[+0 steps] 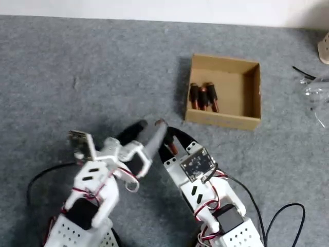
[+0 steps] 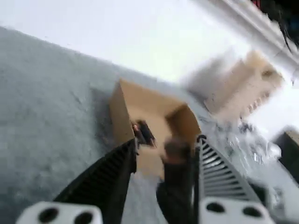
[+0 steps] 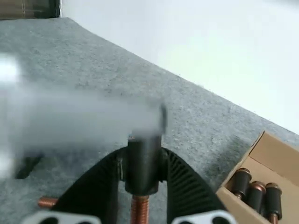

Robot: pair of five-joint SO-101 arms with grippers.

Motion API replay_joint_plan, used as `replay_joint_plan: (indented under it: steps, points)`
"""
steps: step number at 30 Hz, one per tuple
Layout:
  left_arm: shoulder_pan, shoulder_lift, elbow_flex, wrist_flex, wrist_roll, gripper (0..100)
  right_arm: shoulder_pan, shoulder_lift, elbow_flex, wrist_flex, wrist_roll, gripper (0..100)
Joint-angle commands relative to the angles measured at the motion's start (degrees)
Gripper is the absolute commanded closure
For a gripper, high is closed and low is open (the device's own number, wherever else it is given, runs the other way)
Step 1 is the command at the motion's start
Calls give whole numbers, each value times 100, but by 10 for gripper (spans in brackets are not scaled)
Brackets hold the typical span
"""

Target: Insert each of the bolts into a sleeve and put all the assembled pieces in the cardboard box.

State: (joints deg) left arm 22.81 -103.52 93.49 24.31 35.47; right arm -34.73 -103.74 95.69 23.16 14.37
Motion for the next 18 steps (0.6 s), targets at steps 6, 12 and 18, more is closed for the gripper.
replay_joint_plan:
  steps: [6, 12, 18]
  points:
    - [-2070, -101, -998, 18, 888, 804, 224, -66, 549, -40, 105, 994]
    - [-2158, -84, -479, -18, 870, 810, 541, -66, 549, -198, 97, 994]
    - [-2422, -84, -75, -18, -448, 958, 831, -66, 549, -189, -378, 994]
